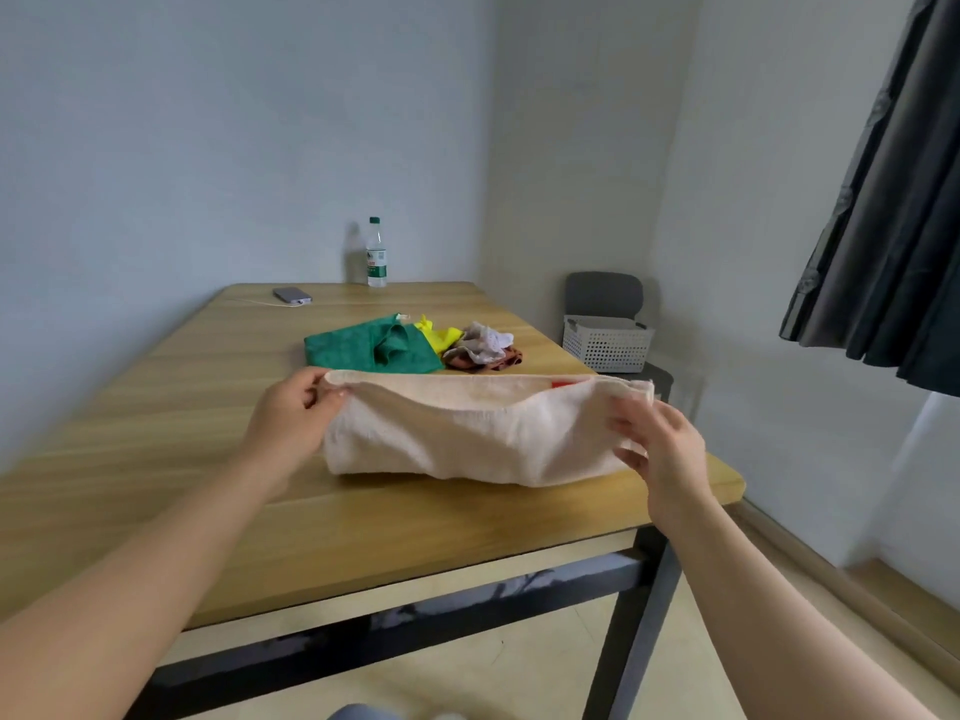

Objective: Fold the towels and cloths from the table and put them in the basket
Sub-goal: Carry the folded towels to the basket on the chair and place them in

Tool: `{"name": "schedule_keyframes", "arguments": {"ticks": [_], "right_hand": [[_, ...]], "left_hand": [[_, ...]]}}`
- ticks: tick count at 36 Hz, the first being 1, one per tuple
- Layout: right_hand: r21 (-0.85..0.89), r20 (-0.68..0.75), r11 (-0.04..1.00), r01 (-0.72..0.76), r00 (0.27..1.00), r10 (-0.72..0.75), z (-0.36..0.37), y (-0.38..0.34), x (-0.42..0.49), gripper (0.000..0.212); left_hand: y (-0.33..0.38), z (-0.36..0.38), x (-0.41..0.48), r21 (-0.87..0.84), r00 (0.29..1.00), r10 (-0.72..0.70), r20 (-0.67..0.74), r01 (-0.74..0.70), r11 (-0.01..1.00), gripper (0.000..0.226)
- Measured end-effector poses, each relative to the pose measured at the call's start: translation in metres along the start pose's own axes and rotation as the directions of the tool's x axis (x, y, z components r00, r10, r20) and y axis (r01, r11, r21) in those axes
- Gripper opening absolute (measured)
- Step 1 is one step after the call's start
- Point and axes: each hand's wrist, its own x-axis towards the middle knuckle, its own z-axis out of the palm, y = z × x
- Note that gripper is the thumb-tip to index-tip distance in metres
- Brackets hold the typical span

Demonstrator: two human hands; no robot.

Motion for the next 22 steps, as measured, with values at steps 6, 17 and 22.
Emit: {"name": "schedule_keyframes", "arguments": {"ticks": [6, 17, 22], "right_hand": [[-0.747, -0.067, 0.654, 0.124, 0.963, -0.26, 0.009, 0.015, 0.035, 0.017], [-0.571, -0.077, 0.804, 0.167, 0.964, -0.255, 0.053, 0.014, 0.116, 0.016], [-0.667, 0.013, 0.743, 0.057, 0.998, -0.065, 0.077, 0.023, 0.153, 0.048]], "left_hand": [[-0.02, 0.024, 0.029, -0.001, 0.995, -0.051, -0.088, 0.051, 0.999, 0.009], [-0.039, 0.067, 0.132, 0.122, 0.983, -0.11, -0.144, 0.128, 0.984, 0.037], [-0.071, 0.083, 0.148, 0.194, 0.915, -0.396, 0.079, 0.375, 0.906, 0.055]]}}
